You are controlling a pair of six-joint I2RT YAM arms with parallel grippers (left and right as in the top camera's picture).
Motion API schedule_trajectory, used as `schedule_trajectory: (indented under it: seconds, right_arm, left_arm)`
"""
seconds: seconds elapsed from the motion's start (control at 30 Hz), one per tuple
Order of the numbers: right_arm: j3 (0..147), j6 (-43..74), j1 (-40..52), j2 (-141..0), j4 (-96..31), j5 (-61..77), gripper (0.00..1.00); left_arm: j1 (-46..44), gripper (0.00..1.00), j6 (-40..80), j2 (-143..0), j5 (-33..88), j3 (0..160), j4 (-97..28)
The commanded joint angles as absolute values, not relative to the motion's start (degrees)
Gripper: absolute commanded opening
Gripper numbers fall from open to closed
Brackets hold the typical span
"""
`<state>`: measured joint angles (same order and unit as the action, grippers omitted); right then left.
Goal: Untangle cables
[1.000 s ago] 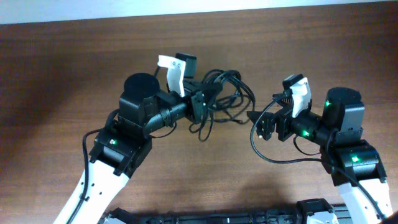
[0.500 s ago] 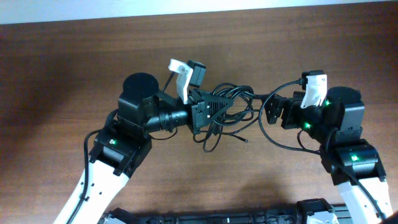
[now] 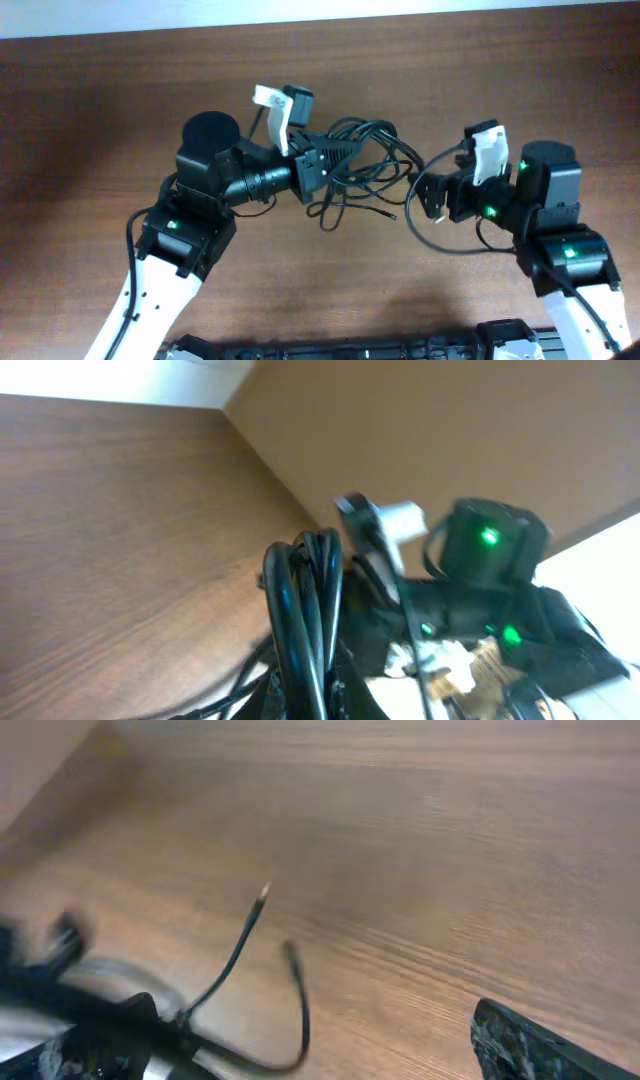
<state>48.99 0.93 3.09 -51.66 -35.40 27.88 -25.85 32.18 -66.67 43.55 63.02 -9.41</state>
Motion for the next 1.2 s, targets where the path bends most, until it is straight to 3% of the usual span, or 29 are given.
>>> schedule_trajectory:
  seconds: [0.0,0.3,0.47,0.73,1.03,1.17]
  right_arm:
    - [48.9,-7.8,3.0,-48.7,-36.7,35.4,0.98]
    - [48.9,-19.0,3.0,-42.0,-37.0,49.6,0.98]
    - [48.9,-31.6,3.0,-41.8,-37.1,55.6,0.98]
    - [48.9,-41.8,3.0,-42.1,-37.1,57.0,0.98]
    - [48.9,-42.0,3.0,-45.8,-37.2,59.0,1.00]
    - [48.9,-42.0,3.0,-48.1,-37.4,59.8,0.91]
  left_arm:
    - [-24.8,0.00,31.1,-66.5,41.2,64.6,-8.7]
    - [-25.1,0.00,29.9,-66.5,36.2,64.6,-12.2]
    - [-27.4,0.00,29.6,-66.5,38.6,64.6,-13.0]
    - [-32.2,0.00,24.2,-66.5,39.2,64.6,-13.0]
    - [-33.8,0.00,23.9,-66.5,39.2,64.6,-12.2]
    - [-33.8,0.00,23.9,-66.5,39.2,64.6,-11.1]
